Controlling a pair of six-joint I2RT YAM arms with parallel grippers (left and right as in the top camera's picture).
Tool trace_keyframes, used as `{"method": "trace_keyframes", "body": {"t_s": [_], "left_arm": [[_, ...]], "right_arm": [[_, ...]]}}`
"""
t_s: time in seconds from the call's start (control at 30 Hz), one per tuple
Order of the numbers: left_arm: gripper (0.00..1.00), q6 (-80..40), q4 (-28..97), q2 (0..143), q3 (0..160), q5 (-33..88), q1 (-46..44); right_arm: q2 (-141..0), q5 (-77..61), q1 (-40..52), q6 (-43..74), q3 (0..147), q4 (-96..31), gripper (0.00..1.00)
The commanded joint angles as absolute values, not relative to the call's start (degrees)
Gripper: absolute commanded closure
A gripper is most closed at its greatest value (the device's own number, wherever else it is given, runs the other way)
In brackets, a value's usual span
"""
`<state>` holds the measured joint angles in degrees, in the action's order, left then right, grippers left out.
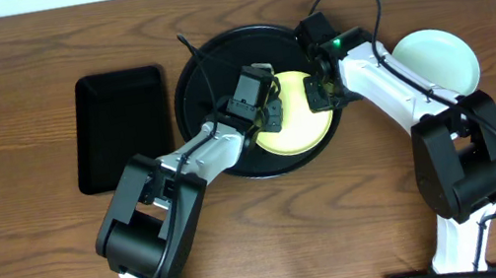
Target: Clean dirty plates on tray and stack at the side
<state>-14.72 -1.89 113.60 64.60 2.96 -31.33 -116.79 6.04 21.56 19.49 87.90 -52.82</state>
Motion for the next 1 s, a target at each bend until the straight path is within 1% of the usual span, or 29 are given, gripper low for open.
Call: {"method": "trace_keyframes", "body": {"t_s": [0.0, 0.2, 0.47, 0.67, 0.73, 0.83, 0.97], "left_arm": [[0.92, -13.2, -2.1, 115.9, 64.0, 0.4, -30.8], [0.92, -13.1, -2.7, 115.9, 64.0, 0.4, -30.8], [0.92, -12.5, -7.1, 115.9, 64.0, 0.3, -30.8], [0.91, -12.5, -10.0, 115.9, 64.0, -5.1, -30.8], [0.92, -12.3, -12.4, 115.9, 64.0, -7.2, -30.5], [0.92, -11.9, -18.2, 114.7, 64.1, -7.1, -29.6], [0.92, -11.9, -22.8, 108.5, 64.6, -7.1, -28.4]], "right_arm": [[-117.0, 5.5, 21.4, 19.0, 87.6, -52.9, 0.99], [-117.0, 5.5, 21.4, 19.0, 87.6, -52.8, 0.99], [-117.0, 5.5, 21.4, 19.0, 87.6, -52.8, 0.99], [-117.0, 5.5, 21.4, 18.6, 87.6, -52.7, 0.99], [-117.0, 5.5, 21.4, 18.6, 87.6, -52.6, 0.99], [-117.0, 5.5, 21.4, 18.6, 87.6, -52.7, 0.99], [-117.0, 5.6, 21.4, 18.6, 87.6, -52.7, 0.99]]}}
